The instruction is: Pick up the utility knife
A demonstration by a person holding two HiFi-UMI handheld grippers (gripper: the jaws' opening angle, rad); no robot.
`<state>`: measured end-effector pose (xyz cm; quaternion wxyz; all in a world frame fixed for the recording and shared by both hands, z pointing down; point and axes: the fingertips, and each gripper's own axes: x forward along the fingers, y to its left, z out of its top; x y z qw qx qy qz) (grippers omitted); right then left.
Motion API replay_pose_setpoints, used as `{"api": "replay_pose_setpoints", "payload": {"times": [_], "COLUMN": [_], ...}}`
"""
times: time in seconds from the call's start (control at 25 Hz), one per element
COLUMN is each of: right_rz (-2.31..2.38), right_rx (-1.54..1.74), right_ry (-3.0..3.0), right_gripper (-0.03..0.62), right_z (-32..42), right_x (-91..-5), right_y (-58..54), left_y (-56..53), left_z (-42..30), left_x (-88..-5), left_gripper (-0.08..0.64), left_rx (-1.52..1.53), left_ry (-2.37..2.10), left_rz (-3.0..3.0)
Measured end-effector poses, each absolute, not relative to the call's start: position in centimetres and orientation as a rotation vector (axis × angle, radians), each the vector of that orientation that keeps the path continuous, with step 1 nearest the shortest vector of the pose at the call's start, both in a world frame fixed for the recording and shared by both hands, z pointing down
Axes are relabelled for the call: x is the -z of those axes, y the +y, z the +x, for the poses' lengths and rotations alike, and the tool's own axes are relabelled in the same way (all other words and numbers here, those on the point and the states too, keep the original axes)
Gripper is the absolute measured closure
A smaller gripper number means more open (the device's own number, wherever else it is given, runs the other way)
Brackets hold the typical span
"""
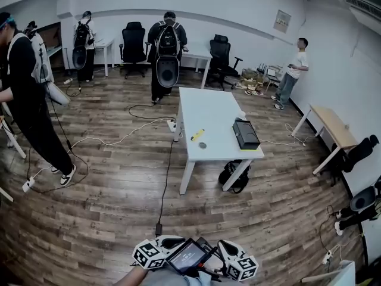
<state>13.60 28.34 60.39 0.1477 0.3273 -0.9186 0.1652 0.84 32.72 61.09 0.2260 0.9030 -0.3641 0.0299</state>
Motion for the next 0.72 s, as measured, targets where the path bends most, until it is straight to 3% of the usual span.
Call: {"api": "replay_pose_setpoints", "payload": {"times": [0.72], "right_rz": [0.908], "right_rx": [-0.449], "right_ry": [-2.698], "right_gripper": [0.563], "right_z": [11.2], "right_x": [-58.3], "right_y": [11.5], "left_y": [17.5], "left_z": [-0.8], "left_x": [-61.2], "left_gripper": [0.526], "left_rx": [-0.037], "left_ry": [-1.101], "left_rz": [2.399]}}
